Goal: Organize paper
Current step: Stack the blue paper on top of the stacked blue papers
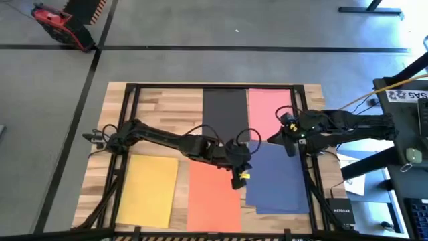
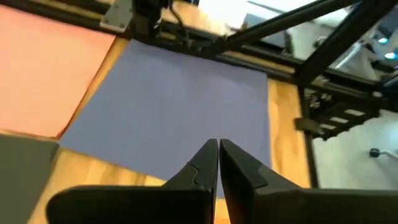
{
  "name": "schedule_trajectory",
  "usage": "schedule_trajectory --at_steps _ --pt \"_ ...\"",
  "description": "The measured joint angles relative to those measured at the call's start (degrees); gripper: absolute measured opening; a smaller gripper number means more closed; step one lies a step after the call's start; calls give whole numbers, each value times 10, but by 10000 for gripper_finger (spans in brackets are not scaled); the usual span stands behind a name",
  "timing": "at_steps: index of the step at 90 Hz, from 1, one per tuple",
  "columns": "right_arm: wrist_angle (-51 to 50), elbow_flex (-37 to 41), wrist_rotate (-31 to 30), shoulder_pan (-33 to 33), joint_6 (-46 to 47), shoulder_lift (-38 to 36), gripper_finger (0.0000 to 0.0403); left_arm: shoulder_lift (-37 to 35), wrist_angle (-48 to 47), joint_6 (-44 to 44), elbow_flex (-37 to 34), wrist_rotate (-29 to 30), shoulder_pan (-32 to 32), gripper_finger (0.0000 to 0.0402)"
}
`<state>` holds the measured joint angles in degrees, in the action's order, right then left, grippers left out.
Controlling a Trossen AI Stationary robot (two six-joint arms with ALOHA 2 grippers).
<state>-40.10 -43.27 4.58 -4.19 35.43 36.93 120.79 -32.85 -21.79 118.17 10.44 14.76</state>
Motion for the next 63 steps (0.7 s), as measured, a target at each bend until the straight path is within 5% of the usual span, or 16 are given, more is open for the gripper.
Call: schedule_trajectory --at_steps 26,45,63 --pt "2 -49 -25 -36 -44 37 0 -18 21 2 -58 -20 32 0" --pt "17 -74 -120 -141 -54 91 0 -58 190 10 -142 -31 54 0" --pt "174 -44 -187 -238 -103 123 0 -115 395 -11 -287 -38 59 0"
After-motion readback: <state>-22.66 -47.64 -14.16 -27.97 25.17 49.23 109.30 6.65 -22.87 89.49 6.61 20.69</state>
